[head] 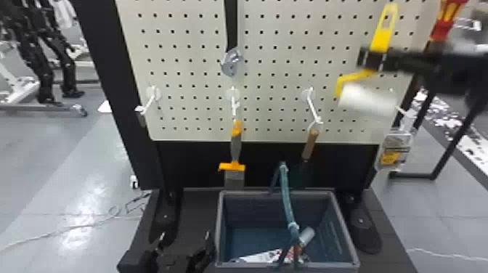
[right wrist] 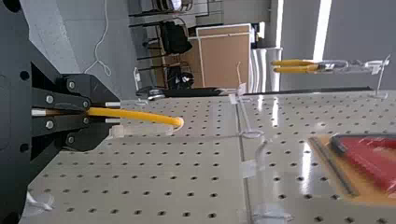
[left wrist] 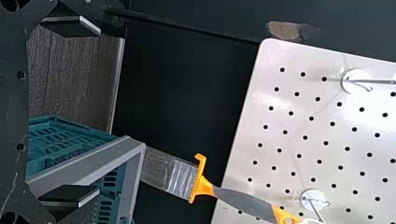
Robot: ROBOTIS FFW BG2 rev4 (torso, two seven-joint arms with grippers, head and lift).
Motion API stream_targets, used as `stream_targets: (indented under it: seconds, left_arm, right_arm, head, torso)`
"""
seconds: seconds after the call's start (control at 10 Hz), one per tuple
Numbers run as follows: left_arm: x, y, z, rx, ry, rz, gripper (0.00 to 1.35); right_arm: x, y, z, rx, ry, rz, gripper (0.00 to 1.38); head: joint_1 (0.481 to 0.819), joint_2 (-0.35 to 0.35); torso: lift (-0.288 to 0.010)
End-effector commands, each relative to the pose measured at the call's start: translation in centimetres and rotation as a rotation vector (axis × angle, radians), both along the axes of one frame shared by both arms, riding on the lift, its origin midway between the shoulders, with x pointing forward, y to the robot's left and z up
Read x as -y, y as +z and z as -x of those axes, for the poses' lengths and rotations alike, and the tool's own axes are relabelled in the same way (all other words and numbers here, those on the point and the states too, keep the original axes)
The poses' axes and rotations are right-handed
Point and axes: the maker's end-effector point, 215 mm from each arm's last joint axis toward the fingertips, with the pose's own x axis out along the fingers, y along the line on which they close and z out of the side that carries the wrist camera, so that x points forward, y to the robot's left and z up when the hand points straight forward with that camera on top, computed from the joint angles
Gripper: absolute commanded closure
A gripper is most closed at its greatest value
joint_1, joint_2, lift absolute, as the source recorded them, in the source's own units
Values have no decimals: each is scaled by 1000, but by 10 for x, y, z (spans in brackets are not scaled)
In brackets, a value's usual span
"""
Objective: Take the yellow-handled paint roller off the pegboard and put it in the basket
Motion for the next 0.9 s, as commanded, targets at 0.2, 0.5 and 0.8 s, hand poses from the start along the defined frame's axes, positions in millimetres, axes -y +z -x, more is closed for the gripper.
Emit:
stream_targets:
  seconds: [0.2,0.5,0.8]
  left_arm:
    - [5,0,-3,-5,-13,3,114]
    - [8,-2,-2,-12,-14,9,114]
    - [8,-3,-1,-16,-8,15,114]
  right_arm:
    - [6,-82,7,-142,-43,-67,1289]
    - [12,-160,12,-246,-83,-83,1288]
    - [-2,-230,25,-352,-90,-139,1288]
  head:
    - [549,0]
    - [549,0]
    - [549,0]
  torso:
    - [-100]
    - [-100]
    - [-100]
